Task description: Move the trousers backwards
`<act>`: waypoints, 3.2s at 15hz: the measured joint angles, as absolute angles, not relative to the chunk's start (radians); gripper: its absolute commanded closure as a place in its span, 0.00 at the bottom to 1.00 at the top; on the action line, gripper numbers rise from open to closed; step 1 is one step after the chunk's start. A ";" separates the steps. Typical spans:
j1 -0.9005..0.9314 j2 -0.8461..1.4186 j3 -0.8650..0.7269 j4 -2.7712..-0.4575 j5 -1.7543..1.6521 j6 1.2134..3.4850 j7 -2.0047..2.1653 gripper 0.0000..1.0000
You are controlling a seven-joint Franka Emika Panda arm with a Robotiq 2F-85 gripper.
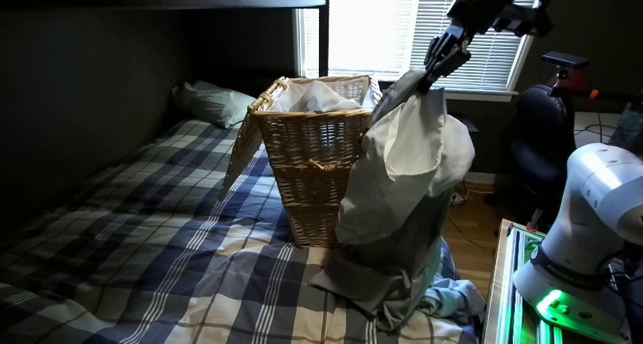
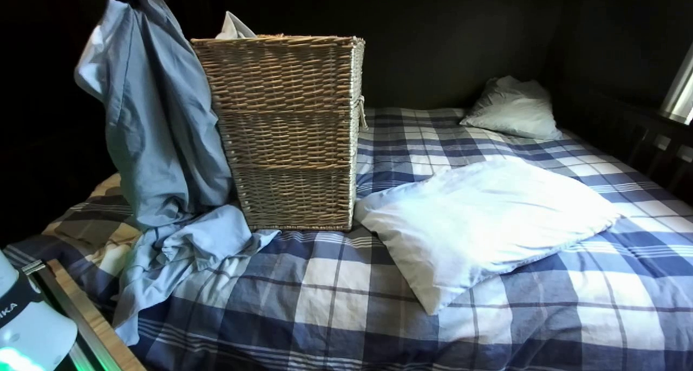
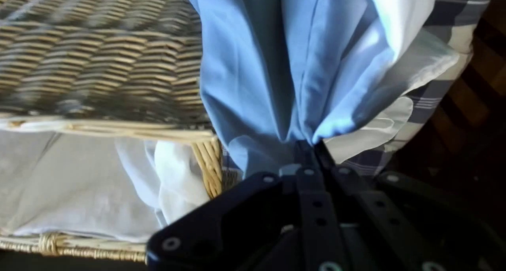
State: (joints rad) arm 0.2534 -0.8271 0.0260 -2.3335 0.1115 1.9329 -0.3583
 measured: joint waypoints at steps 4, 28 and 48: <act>0.272 -0.826 0.026 -2.298 0.123 1.933 -0.358 0.98; 0.427 -0.387 0.319 -1.964 0.010 2.314 -0.436 0.99; 0.478 -0.456 0.253 -1.999 0.132 1.757 -0.595 0.00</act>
State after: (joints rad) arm 0.4779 -0.4562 0.2530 -1.9989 0.1319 1.7570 -0.5950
